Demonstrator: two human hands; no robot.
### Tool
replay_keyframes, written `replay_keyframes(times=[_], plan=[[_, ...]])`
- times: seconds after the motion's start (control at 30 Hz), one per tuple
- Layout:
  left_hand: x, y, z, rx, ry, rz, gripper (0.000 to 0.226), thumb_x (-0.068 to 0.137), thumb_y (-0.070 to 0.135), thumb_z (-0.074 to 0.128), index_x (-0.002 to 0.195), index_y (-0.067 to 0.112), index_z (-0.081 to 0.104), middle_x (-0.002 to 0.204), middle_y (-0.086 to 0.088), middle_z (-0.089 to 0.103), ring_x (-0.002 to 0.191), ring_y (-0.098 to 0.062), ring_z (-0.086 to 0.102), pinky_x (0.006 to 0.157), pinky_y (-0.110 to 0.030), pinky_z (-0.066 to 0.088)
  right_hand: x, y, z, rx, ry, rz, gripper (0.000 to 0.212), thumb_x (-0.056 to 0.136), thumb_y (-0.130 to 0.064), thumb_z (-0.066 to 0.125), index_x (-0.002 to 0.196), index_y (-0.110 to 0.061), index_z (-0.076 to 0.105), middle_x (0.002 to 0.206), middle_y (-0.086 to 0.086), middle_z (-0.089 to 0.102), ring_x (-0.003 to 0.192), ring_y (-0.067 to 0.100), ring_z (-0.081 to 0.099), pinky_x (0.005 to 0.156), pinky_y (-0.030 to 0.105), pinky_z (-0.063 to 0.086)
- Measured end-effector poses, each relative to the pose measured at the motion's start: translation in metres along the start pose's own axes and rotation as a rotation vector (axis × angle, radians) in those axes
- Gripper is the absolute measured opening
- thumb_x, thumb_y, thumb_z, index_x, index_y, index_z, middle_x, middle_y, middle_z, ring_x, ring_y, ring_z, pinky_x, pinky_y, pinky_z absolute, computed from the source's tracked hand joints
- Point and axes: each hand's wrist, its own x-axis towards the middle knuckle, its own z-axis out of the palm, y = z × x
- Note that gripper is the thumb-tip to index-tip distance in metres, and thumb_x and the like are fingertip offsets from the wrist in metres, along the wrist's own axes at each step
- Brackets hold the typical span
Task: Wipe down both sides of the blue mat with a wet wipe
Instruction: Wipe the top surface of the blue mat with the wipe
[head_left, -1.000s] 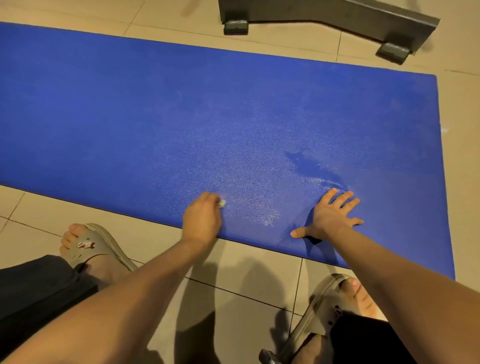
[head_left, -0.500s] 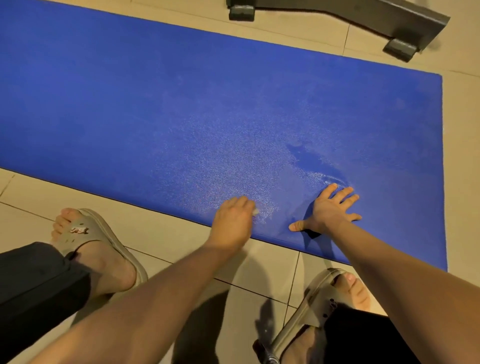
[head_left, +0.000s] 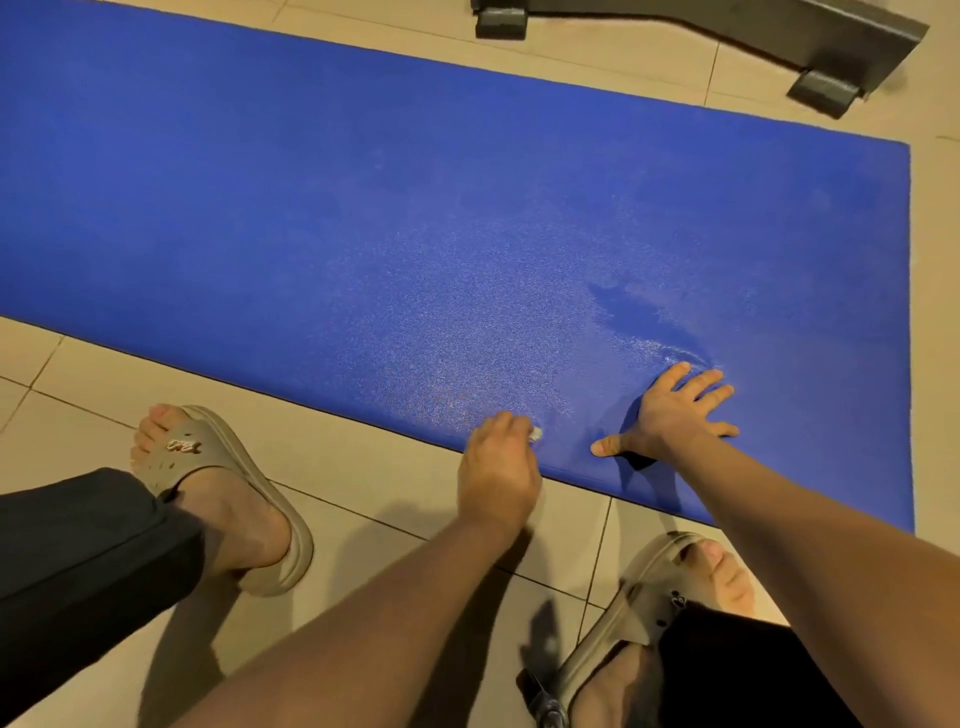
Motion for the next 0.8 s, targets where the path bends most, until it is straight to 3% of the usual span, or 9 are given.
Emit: replay_keyframes(times=[0.13, 0.3, 0.43, 0.57, 0.67, 0.7, 0.73, 0.8], plan=[[0.009, -0.031, -0.031, 0.154, -0.088, 0.17, 0.013, 0.084, 0.009, 0.061, 0.093, 0.017, 0.066, 0.09, -0.005, 0.062, 0.083, -0.03, 0.059, 0.075, -0.04, 0.047, -0.001, 0.001, 0.0, 0.005, -0.002, -0.001, 0.176, 0.037, -0.079, 0.084, 0.153, -0.005, -0.025, 0.158, 0.03, -0.028, 0.146, 0.053, -0.02, 0.108, 0.079, 0.018], [0.017, -0.085, -0.07, 0.166, 0.137, -0.2, 0.005, 0.093, 0.012, 0.059, 0.091, 0.014, 0.063, 0.089, -0.006, 0.061, 0.08, -0.029, 0.058, 0.073, -0.04, 0.046, -0.003, 0.001, -0.001, 0.01, -0.002, -0.005, 0.176, 0.037, -0.079, 0.084, 0.153, -0.004, -0.024, 0.158, 0.031, -0.027, 0.146, 0.053, -0.019, 0.108, 0.079, 0.017], [0.009, -0.055, -0.048, -0.04, 0.235, -0.443, 0.011, 0.095, 0.009, 0.054, 0.098, 0.011, 0.064, 0.097, -0.008, 0.062, 0.088, -0.029, 0.059, 0.076, -0.037, 0.045, -0.003, 0.0, -0.002, 0.02, -0.005, -0.003, 0.175, 0.038, -0.077, 0.085, 0.153, -0.003, -0.024, 0.158, 0.032, -0.027, 0.146, 0.054, -0.019, 0.108, 0.079, 0.017], [-0.02, -0.005, -0.012, -0.142, 0.078, -0.21, 0.014, 0.091, 0.008, 0.053, 0.094, 0.014, 0.065, 0.093, -0.006, 0.064, 0.083, -0.028, 0.061, 0.075, -0.04, 0.05, -0.002, 0.001, 0.001, 0.021, 0.003, -0.011, 0.176, 0.037, -0.078, 0.085, 0.153, -0.004, -0.024, 0.158, 0.031, -0.027, 0.146, 0.054, -0.02, 0.108, 0.08, 0.017], [-0.016, -0.018, -0.021, -0.043, -0.045, 0.044, 0.013, 0.088, 0.007, 0.056, 0.09, 0.017, 0.065, 0.089, -0.004, 0.063, 0.079, -0.028, 0.061, 0.07, -0.039, 0.05, -0.001, 0.003, 0.001, 0.023, 0.007, -0.016, 0.176, 0.036, -0.08, 0.083, 0.153, -0.004, -0.024, 0.158, 0.031, -0.026, 0.146, 0.054, -0.019, 0.107, 0.08, 0.018], [-0.011, -0.03, -0.029, -0.01, -0.04, 0.058, 0.012, 0.088, 0.007, 0.055, 0.088, 0.015, 0.064, 0.088, -0.005, 0.063, 0.079, -0.03, 0.061, 0.069, -0.04, 0.05, 0.0, 0.003, 0.002, 0.018, 0.01, -0.021, 0.177, 0.036, -0.081, 0.083, 0.153, -0.004, -0.024, 0.158, 0.031, -0.026, 0.146, 0.055, -0.019, 0.107, 0.08, 0.018], [-0.004, -0.044, -0.039, -0.004, 0.01, -0.016, 0.011, 0.089, 0.008, 0.054, 0.087, 0.014, 0.064, 0.088, -0.006, 0.063, 0.079, -0.031, 0.06, 0.07, -0.041, 0.051, 0.001, 0.003, 0.003, 0.015, 0.01, -0.024, 0.177, 0.036, -0.081, 0.083, 0.153, -0.004, -0.024, 0.158, 0.032, -0.026, 0.146, 0.055, -0.019, 0.107, 0.08, 0.018], [0.011, -0.077, -0.062, -0.013, 0.18, -0.327, 0.008, 0.095, 0.013, 0.056, 0.09, 0.013, 0.062, 0.093, -0.008, 0.064, 0.084, -0.031, 0.059, 0.075, -0.039, 0.049, 0.001, 0.002, 0.002, 0.016, 0.005, -0.021, 0.177, 0.036, -0.081, 0.083, 0.153, -0.004, -0.025, 0.158, 0.032, -0.027, 0.146, 0.055, -0.019, 0.107, 0.08, 0.018]])
